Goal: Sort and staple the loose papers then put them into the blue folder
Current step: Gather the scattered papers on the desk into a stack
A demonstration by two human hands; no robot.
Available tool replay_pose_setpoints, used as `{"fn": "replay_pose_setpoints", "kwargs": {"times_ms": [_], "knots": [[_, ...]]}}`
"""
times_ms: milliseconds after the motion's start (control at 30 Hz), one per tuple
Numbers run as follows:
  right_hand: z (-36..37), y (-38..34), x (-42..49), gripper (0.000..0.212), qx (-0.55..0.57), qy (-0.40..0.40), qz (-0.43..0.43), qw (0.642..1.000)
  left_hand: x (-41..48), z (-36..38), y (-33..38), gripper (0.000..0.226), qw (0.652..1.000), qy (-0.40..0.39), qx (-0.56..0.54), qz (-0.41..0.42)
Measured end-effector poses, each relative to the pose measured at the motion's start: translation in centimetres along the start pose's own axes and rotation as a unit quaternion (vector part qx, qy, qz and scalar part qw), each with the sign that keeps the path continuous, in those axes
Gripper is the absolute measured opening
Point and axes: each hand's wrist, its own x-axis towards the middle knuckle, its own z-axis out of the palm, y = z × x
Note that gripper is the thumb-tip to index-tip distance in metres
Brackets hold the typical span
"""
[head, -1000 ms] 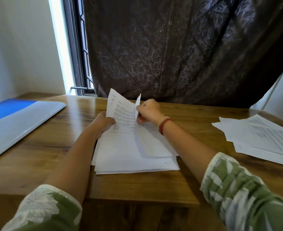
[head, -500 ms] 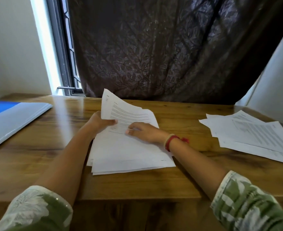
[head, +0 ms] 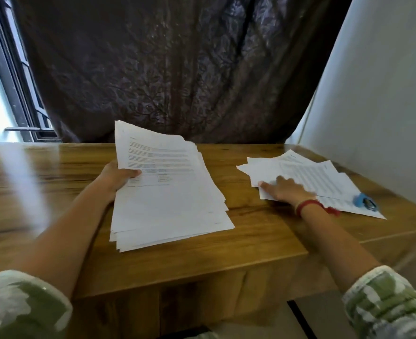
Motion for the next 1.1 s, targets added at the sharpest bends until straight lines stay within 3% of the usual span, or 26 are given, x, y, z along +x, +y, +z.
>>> {"fn": "replay_pose_setpoints", "kwargs": {"times_ms": [67, 333, 500, 633, 800, 867, 933, 1033, 1100], "knots": [[1.3, -0.1, 0.1, 0.079, 0.005, -0.034, -0.008, 0.999, -0.3, 0.6, 0.2, 0.034, 0.999, -0.010, 0.040, 0.002], [2.1, -3.7, -1.6, 0.048, -0.006, 0.009, -0.112, 0.994, -0.9, -0.4, -0.1, 0.033, 0.997, -0.013, 0.072, 0.035], [2.5, -4.9, -2.1, 0.033, 0.016, 0.110, -0.171, 0.979, -1.0, -0.5, -0.1, 0.033, 0.997, -0.017, 0.070, 0.026], [2.2, -5.9, -2.7, 0.032, 0.017, 0.166, -0.196, 0.966, -0.8, -0.7, -0.3, 0.034, 0.997, -0.021, 0.072, 0.017], [2.4, -6.7, -3.6, 0.043, 0.068, 0.097, -0.244, 0.963, -1.0, -0.4, -0.1, 0.034, 0.996, -0.025, 0.083, 0.006], [1.9, -6.4, -3.0, 0.059, 0.120, 0.058, -0.228, 0.965, -1.1, -0.4, 0.0, 0.032, 0.996, -0.024, 0.086, 0.003], [0.6, -4.9, -1.3, 0.065, 0.153, 0.098, -0.185, 0.966, -1.1, -0.3, 0.1, 0.031, 0.996, -0.023, 0.085, -0.001], [-1.4, -0.1, 2.4, 0.056, 0.089, 0.206, -0.080, 0.971, -1.2, 0.0, 0.2, 0.034, 0.993, -0.026, 0.110, 0.019], [-2.0, 3.4, 4.4, 0.050, 0.016, 0.199, 0.005, 0.980, -1.3, 0.4, 0.3, 0.035, 0.990, -0.026, 0.131, 0.035]]}}
